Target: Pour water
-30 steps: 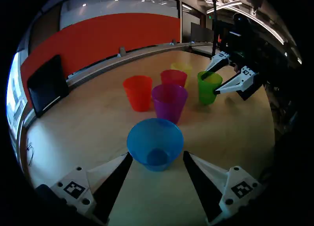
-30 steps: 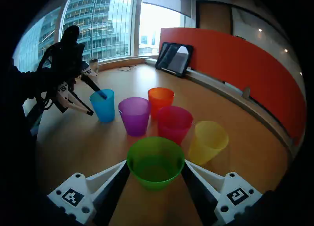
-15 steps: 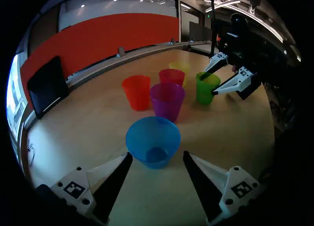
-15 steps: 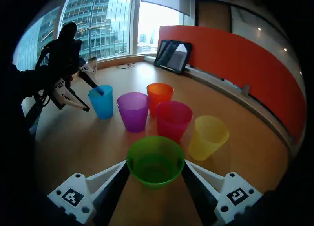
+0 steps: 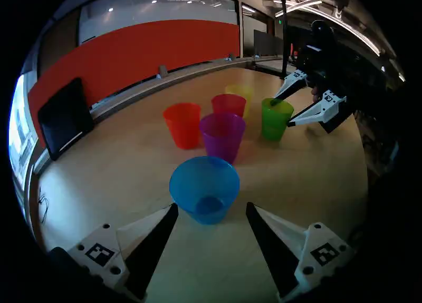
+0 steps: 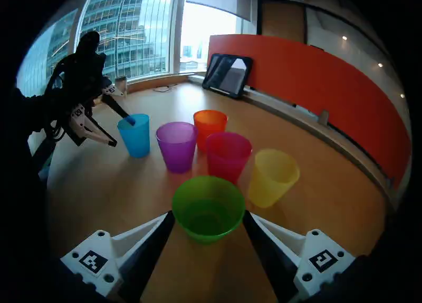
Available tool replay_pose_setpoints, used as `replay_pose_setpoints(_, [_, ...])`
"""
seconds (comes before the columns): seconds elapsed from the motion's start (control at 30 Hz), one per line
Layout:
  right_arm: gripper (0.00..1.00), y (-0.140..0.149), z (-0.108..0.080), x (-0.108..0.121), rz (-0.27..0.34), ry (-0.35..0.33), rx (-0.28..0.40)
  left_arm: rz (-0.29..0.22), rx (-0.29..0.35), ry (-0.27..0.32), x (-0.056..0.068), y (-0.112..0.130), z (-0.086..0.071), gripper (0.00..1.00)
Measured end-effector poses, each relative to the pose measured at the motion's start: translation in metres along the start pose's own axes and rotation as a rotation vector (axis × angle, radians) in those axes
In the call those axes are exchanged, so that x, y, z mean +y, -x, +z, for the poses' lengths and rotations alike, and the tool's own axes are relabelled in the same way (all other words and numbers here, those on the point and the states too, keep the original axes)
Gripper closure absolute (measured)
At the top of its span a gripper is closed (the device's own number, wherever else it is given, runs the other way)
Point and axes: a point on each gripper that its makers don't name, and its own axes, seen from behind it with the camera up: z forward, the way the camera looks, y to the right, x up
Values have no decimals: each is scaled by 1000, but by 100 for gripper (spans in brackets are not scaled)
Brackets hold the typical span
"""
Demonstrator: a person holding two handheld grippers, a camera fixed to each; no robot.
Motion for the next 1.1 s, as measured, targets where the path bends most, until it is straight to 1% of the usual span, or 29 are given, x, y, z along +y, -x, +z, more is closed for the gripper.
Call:
replay_pose_setpoints(0.27, [0,7,-21,3,32,46,28,-19,17,-21,1,4,-12,4])
replay_pose_setpoints(0.4, [0,7,-34,7,49,79,53,-29,36,-43,0,4,-21,4])
replay_pose_setpoints(0.5, [0,5,-44,10,62,108,81,-41,67,-67,-2,0,-31,4])
replay_pose_setpoints(0.6, [0,-2,-54,12,76,135,116,-60,114,-96,-6,-8,-43,4])
replay_pose_setpoints(0.7, [0,-10,-65,14,86,166,153,-79,168,-134,-13,-20,-55,4])
replay_pose_setpoints(0.93, [0,-29,-87,22,92,248,243,-126,306,-245,-35,-43,-82,4])
replay_pose_setpoints(1.1, [0,-39,-96,29,103,301,293,-146,370,-323,-49,-50,-94,4])
